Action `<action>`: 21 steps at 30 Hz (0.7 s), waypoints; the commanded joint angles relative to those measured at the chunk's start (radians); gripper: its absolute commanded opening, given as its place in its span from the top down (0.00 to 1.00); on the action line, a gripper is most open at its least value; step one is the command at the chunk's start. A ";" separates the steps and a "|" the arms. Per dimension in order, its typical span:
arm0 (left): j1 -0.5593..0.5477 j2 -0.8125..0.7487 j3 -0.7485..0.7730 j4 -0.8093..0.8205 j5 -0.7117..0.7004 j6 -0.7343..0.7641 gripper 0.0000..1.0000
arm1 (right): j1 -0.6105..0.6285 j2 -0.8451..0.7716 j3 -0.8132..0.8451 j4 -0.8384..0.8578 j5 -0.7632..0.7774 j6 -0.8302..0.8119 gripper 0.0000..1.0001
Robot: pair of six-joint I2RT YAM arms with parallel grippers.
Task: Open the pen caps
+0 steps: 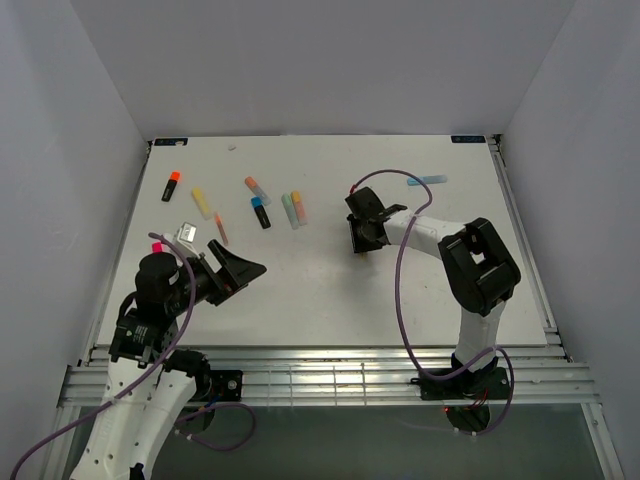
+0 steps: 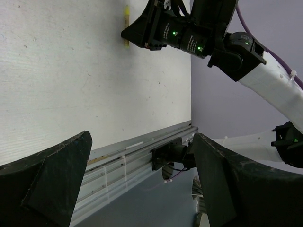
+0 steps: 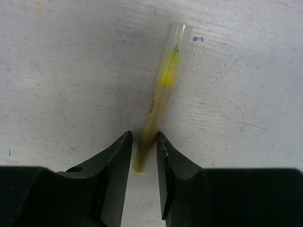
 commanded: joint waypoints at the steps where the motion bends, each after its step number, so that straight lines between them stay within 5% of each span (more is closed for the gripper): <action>1: -0.004 0.005 -0.015 -0.010 0.021 0.005 0.02 | 0.007 0.001 -0.006 0.005 0.027 -0.013 0.66; 4: -0.002 0.005 -0.012 -0.011 0.020 0.003 0.02 | 0.005 0.029 0.009 -0.014 0.016 -0.007 0.76; 6: -0.004 0.007 -0.005 -0.010 0.015 0.007 0.02 | 0.007 0.044 0.012 -0.018 0.019 -0.001 0.91; 13: -0.002 0.042 0.014 0.050 0.078 0.053 0.09 | 0.019 -0.038 0.023 -0.011 0.056 -0.030 0.92; 21: -0.024 0.177 -0.144 0.432 0.184 -0.091 0.20 | 0.131 -0.437 -0.245 0.081 -0.259 0.094 0.92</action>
